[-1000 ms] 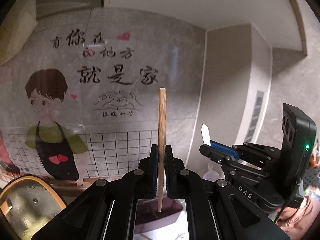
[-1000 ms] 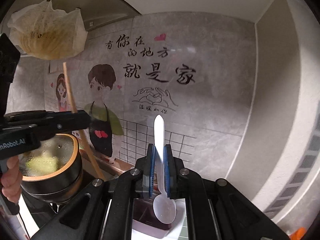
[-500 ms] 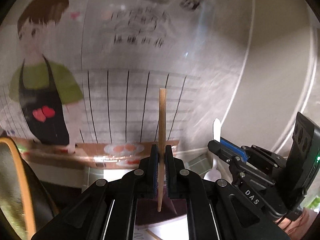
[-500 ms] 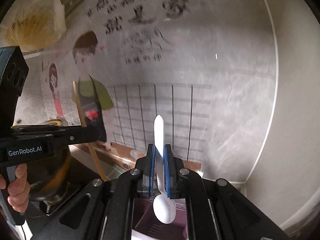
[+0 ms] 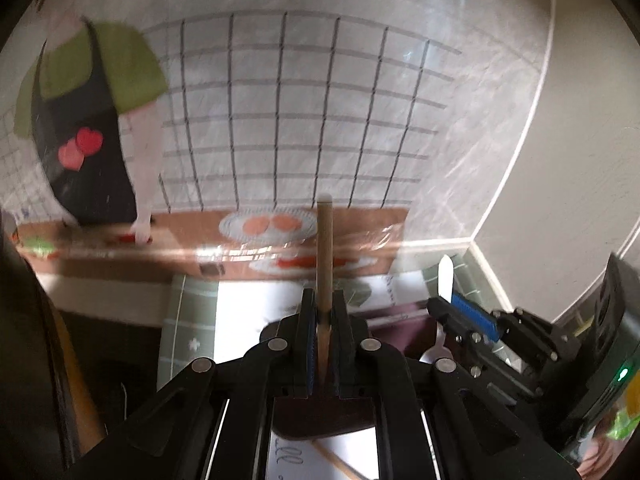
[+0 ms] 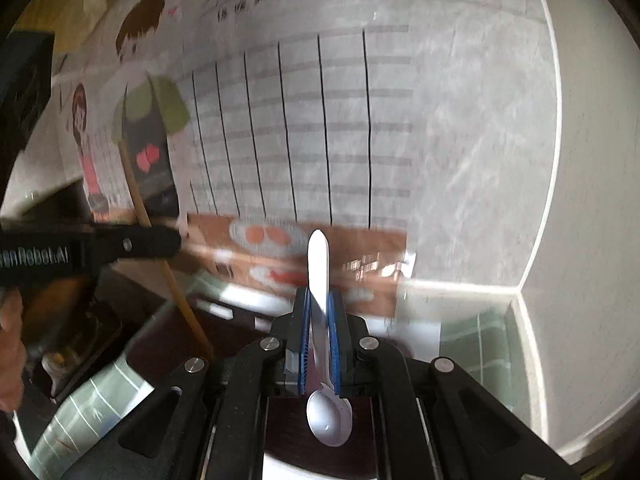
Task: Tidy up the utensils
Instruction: 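Carry the chopstick and white spoon over the purple caddy with both tools, then open the left tool to drop the chopstick while the right tool drops the spoon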
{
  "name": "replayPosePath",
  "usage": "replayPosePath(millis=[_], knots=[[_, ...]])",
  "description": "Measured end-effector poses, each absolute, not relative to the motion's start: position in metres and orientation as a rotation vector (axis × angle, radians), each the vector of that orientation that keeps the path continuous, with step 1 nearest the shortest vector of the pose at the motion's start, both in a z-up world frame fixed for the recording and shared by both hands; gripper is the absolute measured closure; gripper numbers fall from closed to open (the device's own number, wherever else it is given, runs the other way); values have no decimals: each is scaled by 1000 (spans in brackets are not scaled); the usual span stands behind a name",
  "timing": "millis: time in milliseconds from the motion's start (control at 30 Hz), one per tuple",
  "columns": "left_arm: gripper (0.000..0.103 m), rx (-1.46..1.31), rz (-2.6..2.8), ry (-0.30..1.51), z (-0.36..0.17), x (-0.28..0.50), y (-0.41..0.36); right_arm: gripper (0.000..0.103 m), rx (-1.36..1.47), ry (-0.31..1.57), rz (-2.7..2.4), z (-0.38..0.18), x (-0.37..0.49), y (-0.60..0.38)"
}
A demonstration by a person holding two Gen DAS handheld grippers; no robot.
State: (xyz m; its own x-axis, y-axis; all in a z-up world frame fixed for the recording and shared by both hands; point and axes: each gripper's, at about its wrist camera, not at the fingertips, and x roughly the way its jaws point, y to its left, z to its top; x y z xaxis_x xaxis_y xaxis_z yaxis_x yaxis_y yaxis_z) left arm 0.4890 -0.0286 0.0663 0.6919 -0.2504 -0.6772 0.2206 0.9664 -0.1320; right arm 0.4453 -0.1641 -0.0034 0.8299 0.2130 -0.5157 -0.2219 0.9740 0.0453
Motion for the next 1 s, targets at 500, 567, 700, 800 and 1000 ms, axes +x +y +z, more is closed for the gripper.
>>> replayPosePath(millis=[500,567,700,800,1000], knots=[[47,-14,-290,745,82,441,-20,53,-30,611,221,18,397,-171],[42,-20,-299,750,84,430,-14,49,-32,615,225,21,386,-169],[36,-33,-305,756,80,405,-1,47,-27,649,252,15,364,-162],[36,-26,-299,768,71,389,7,47,-56,685,264,3,349,-151],[36,-91,-293,819,48,363,35,47,-96,763,291,-23,320,-138]])
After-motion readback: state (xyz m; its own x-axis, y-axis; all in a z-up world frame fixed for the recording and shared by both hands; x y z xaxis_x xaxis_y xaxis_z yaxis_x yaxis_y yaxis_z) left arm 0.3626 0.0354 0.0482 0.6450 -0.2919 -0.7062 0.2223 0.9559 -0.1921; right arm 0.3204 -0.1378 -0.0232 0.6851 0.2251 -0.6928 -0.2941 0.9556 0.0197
